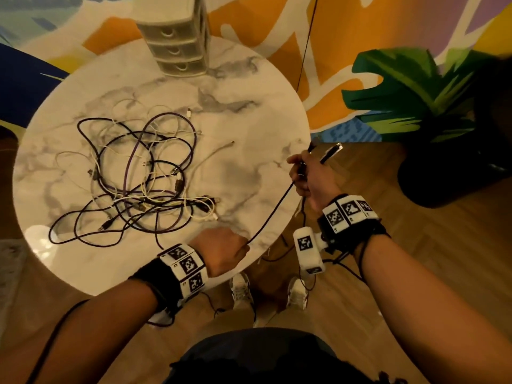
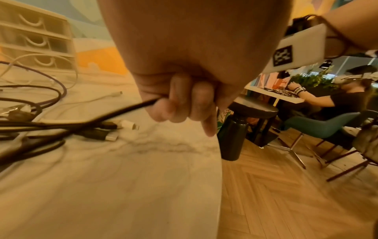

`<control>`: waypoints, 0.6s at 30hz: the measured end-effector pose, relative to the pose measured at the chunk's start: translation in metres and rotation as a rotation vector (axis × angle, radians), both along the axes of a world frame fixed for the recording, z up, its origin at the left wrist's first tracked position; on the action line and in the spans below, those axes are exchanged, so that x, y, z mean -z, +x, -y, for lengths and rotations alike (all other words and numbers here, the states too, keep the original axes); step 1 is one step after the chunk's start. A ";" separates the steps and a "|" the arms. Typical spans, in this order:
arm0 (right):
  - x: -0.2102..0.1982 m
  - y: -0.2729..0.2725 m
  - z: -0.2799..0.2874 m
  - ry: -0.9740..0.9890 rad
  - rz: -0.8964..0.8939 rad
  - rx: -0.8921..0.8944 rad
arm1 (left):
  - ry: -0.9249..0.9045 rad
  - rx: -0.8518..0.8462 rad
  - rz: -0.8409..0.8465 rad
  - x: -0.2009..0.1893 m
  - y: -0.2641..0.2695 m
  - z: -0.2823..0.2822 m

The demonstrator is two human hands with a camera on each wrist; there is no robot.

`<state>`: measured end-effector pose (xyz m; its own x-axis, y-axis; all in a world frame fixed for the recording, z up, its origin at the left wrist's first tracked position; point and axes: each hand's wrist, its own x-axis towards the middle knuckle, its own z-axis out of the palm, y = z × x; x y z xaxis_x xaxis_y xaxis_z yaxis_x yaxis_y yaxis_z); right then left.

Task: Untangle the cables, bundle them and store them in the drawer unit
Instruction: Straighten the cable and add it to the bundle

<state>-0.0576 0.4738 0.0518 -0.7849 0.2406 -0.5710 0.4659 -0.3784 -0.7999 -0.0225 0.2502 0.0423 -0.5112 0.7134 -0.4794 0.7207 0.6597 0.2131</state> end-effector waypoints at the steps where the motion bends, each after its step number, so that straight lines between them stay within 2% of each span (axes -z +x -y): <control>1: -0.002 0.000 -0.001 0.020 -0.022 -0.017 | -0.025 0.019 -0.001 0.002 -0.001 0.000; 4: -0.007 0.006 0.001 0.096 -0.087 -0.109 | -0.048 -0.015 0.140 -0.002 -0.009 -0.008; 6: -0.006 0.013 0.005 0.136 -0.126 -0.194 | 0.140 -0.227 0.246 -0.014 -0.026 -0.020; 8: -0.004 0.021 0.010 0.175 -0.164 -0.312 | 0.434 -0.433 0.175 -0.029 -0.051 -0.038; 10: -0.005 0.028 0.014 0.176 -0.200 -0.405 | 0.587 -0.528 0.116 -0.047 -0.070 -0.059; 14: -0.022 0.039 0.010 0.184 -0.226 -0.523 | 0.588 -0.531 0.200 -0.063 -0.074 -0.094; 16: -0.031 0.044 0.003 0.184 -0.212 -0.551 | 0.653 -0.513 0.272 -0.067 -0.061 -0.102; 18: -0.037 0.048 -0.005 0.194 -0.214 -0.582 | 0.731 -0.464 0.265 -0.069 -0.048 -0.108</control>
<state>-0.0099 0.4791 0.0888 -0.9100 -0.1749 -0.3759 0.3734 0.0484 -0.9264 -0.0706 0.3582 0.1111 -0.7607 0.6358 -0.1308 0.2833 0.5065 0.8144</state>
